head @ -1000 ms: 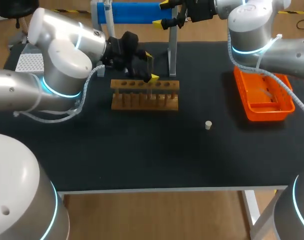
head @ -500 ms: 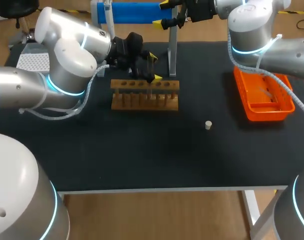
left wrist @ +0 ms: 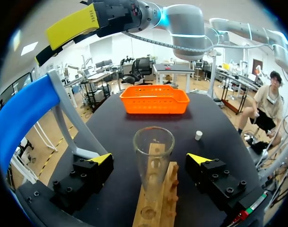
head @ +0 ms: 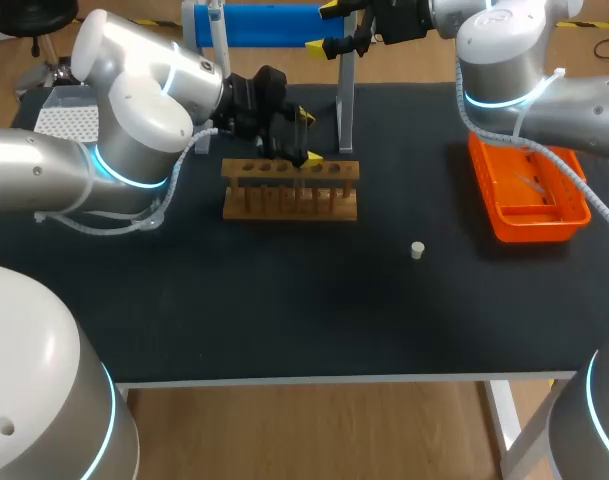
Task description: Invert the test tube, pick up the pipette, mount the tip to pipette, aspirate from beaker and dispense into the tube, eject the tip, return the pipette, and cap with the stopper.
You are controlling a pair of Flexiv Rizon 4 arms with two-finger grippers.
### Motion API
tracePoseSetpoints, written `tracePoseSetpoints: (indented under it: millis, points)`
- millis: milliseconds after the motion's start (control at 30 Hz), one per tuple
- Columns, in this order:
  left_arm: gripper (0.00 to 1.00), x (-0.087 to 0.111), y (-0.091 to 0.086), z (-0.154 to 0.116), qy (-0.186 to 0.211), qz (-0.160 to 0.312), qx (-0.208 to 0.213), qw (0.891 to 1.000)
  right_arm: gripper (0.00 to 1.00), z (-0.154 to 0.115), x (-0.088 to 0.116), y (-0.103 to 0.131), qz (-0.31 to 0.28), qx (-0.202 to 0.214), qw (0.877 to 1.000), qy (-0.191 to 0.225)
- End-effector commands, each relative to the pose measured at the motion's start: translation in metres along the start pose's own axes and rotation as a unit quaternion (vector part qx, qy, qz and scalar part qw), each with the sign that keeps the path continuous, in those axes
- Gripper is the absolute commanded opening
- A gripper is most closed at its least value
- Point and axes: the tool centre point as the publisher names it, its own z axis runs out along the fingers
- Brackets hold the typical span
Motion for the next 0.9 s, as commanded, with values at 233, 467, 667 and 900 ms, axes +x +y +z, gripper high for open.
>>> tracePoseSetpoints:
  millis: [233,467,667,900]
  points:
    - [1.00,0.0001,0.0018,-0.0027,-0.003,0.001,-0.005,1.000,1.00,-0.0009,-0.0011,0.0006,0.000,0.002,1.000,0.002]
    - [1.00,0.0001,0.0019,-0.0029,-0.004,0.002,-0.005,1.000,1.00,-0.0009,-0.0011,0.0006,0.000,0.002,1.000,0.002]
    - [1.00,0.0001,0.0019,-0.0029,-0.004,0.002,-0.005,1.000,1.00,-0.0009,-0.0011,0.0006,0.000,0.002,1.000,0.002]
    - [1.00,0.0001,0.0019,-0.0029,-0.004,0.002,-0.005,1.000,1.00,-0.0009,-0.0011,0.0006,0.000,0.002,1.000,0.002]
